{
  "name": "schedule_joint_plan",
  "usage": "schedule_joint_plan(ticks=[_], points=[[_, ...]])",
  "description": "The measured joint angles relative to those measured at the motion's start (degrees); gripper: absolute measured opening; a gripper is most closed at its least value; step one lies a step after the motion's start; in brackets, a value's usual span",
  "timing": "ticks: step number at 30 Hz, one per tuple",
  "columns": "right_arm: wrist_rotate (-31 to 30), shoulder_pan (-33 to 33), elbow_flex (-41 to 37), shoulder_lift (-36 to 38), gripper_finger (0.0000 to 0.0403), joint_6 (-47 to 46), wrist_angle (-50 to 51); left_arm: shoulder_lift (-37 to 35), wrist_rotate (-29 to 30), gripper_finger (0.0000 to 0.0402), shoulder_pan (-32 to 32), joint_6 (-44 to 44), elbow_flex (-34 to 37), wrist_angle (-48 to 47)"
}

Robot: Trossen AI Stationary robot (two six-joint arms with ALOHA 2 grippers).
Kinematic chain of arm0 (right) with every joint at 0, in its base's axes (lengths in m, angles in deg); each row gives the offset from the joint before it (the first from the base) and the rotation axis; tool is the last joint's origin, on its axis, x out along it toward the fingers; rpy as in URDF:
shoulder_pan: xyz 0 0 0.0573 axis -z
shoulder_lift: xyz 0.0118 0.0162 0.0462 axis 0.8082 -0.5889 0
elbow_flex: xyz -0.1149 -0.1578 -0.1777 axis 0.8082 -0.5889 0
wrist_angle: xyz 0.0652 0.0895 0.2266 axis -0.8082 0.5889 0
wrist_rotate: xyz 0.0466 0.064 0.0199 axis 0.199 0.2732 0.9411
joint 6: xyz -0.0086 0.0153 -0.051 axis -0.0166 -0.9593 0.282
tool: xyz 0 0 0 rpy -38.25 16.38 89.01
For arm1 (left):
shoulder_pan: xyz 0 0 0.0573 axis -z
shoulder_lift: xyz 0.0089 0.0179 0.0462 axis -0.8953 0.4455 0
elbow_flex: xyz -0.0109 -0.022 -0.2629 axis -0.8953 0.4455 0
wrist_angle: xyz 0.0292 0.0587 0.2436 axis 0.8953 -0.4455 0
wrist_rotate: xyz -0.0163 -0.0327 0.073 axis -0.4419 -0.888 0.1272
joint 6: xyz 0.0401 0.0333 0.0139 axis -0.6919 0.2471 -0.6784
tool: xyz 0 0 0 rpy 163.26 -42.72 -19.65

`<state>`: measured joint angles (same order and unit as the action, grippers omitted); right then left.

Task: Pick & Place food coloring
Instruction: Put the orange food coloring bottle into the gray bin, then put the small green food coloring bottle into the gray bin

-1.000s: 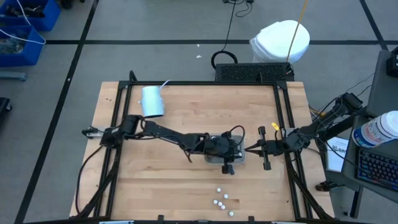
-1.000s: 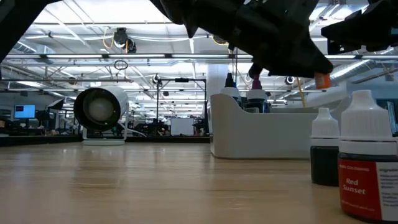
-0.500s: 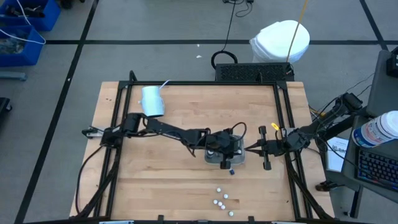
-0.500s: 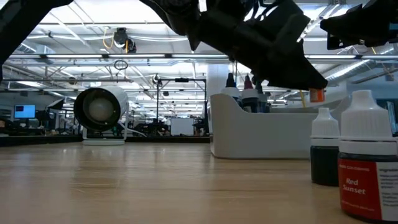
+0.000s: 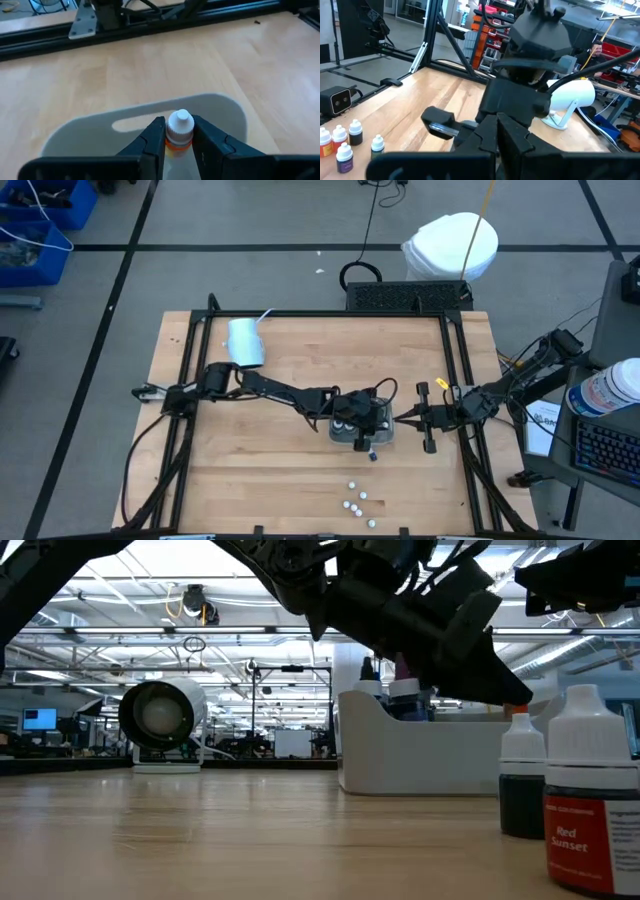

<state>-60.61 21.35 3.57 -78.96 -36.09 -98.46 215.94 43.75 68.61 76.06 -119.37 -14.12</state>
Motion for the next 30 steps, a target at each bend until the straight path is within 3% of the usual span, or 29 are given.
schedule_joint_plan(ticks=[8,20,30], points=[[0.05,0.02,0.0,0.0,0.0004,-0.07,0.0,-0.06,-4.23,0.0085,-0.03,0.45,0.0,0.15],[0.09,0.0,0.0,0.0,0.0004,-0.22,0.0,-0.08,-4.39,0.0088,0.67,2.4,0.0,0.39],[0.11,0.0,0.0,0.0,0.0004,-0.22,0.0,-0.08,-4.42,0.0178,0.7,3.42,0.0,0.46]])
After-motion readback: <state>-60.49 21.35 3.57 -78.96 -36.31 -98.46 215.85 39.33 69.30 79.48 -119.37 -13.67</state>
